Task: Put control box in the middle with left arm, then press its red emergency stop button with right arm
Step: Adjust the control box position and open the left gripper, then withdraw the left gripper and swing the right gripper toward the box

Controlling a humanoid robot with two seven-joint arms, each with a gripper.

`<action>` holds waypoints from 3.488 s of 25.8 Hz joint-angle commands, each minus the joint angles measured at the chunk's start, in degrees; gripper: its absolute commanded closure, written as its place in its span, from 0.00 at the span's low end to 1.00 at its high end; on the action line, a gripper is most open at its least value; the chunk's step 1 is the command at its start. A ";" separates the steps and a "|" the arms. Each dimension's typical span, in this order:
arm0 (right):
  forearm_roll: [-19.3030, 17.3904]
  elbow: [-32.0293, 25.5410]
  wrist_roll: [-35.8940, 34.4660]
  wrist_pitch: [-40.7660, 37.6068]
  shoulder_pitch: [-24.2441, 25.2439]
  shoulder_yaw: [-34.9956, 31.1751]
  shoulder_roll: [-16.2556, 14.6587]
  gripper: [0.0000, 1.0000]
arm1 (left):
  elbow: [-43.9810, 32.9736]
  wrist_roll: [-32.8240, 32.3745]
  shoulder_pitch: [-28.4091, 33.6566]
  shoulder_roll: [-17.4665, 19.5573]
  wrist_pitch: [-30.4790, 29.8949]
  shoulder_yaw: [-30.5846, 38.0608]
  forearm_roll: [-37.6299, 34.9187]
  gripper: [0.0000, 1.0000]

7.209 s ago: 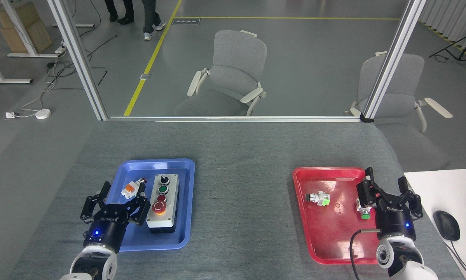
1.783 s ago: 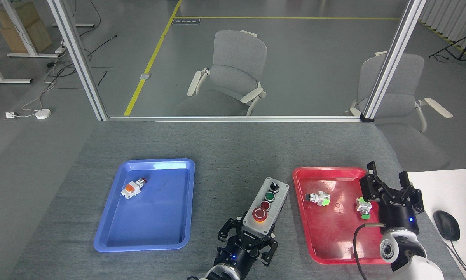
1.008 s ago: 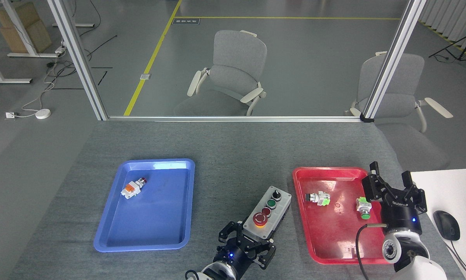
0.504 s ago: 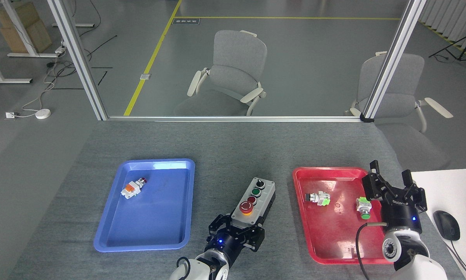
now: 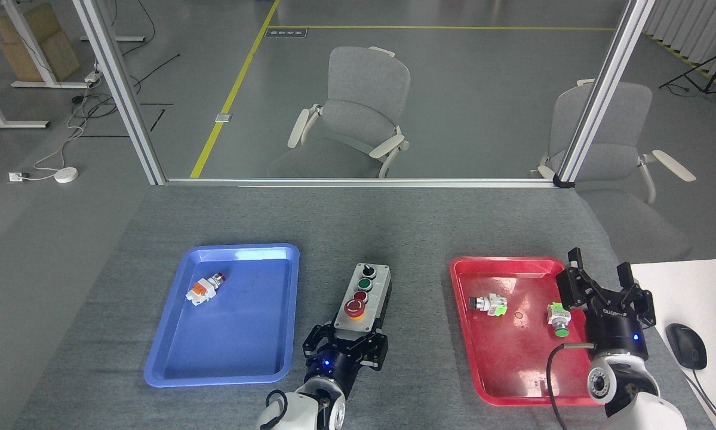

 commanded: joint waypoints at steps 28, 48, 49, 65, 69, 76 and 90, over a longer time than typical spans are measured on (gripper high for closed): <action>0.00 0.46 0.01 -3.42 -0.42 -0.09 0.03 0.00 | 2.34 1.31 0.56 -0.04 -0.05 -2.95 -0.13 0.30; 0.09 1.26 0.01 -3.51 -0.42 -0.09 -0.14 0.08 | -1.79 7.38 4.25 0.22 -0.57 -3.48 -1.01 0.00; 0.35 1.26 0.01 -3.51 -0.42 -0.09 -0.14 0.14 | -1.79 7.64 4.25 0.31 -0.49 -3.48 -1.01 0.00; 0.17 10.66 0.01 -15.72 -11.94 26.98 -2.43 1.00 | -13.83 13.97 5.04 7.69 1.36 -3.21 -2.16 0.00; 0.61 11.71 0.09 -23.11 -11.94 31.99 -2.25 1.00 | -19.45 13.44 5.75 12.17 4.00 -2.68 -2.07 0.00; 1.58 15.67 12.66 -32.51 -11.32 31.64 -1.29 1.00 | -21.30 12.65 8.03 17.36 4.79 1.71 -1.63 0.00; 1.84 18.57 14.42 -32.51 -11.06 32.17 3.81 1.00 | -21.39 12.56 12.51 20.26 4.08 13.31 -1.80 0.00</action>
